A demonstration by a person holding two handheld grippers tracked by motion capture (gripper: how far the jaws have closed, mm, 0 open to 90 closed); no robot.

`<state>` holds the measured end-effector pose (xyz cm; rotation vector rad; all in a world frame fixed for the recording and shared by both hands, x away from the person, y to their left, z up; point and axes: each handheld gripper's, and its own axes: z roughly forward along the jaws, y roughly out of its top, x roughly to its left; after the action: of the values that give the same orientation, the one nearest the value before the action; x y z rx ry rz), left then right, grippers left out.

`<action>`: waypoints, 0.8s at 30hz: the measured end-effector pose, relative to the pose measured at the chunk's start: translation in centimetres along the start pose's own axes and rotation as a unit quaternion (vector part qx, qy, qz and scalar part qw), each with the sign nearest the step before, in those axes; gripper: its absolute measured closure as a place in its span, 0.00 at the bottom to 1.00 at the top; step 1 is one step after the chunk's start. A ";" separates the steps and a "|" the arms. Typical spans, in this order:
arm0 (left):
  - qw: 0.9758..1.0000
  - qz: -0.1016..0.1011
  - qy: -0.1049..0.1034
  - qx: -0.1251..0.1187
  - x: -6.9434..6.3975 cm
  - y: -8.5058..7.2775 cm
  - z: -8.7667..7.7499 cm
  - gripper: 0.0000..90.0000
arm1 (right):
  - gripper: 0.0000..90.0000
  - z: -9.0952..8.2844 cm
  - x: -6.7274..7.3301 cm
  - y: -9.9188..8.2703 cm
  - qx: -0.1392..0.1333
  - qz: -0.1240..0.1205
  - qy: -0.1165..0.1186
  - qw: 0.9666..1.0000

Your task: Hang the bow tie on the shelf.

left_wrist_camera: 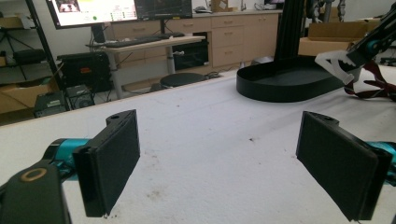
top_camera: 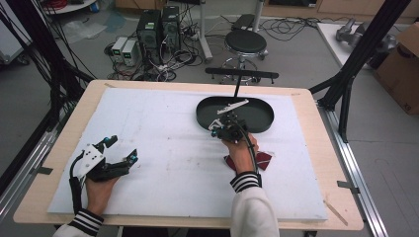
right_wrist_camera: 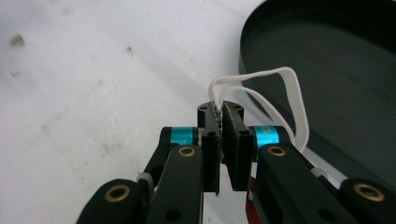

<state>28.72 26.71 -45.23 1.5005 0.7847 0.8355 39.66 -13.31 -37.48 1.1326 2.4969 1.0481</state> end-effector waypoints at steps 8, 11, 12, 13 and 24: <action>1.000 -0.002 0.000 -0.005 0.1 0.0 -0.1 0.15 | 0.95 -3.2 -0.5 -0.3 -0.105 0.028 0.005 0.994; 1.000 -0.004 0.002 -0.008 0.1 -0.1 -0.2 0.15 | 0.96 -3.9 -0.7 -0.4 -0.128 0.038 0.003 0.991; 1.000 -0.005 0.002 -0.007 0.1 -0.1 -0.2 0.15 | 0.95 -4.1 -0.8 -0.5 -0.136 0.039 0.001 0.990; 1.000 -0.005 0.003 -0.007 0.1 -0.1 -0.2 0.15 | 0.96 -4.4 -0.9 -0.5 -0.143 0.041 -0.001 0.989; 1.000 -0.006 0.004 -0.007 0.1 -0.1 -0.1 0.15 | 0.95 -6.8 -1.2 -0.3 -0.208 0.037 -0.052 0.976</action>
<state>28.64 26.87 -45.28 1.4793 0.7905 0.8377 37.28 -17.85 -32.88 1.1193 2.0346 1.4070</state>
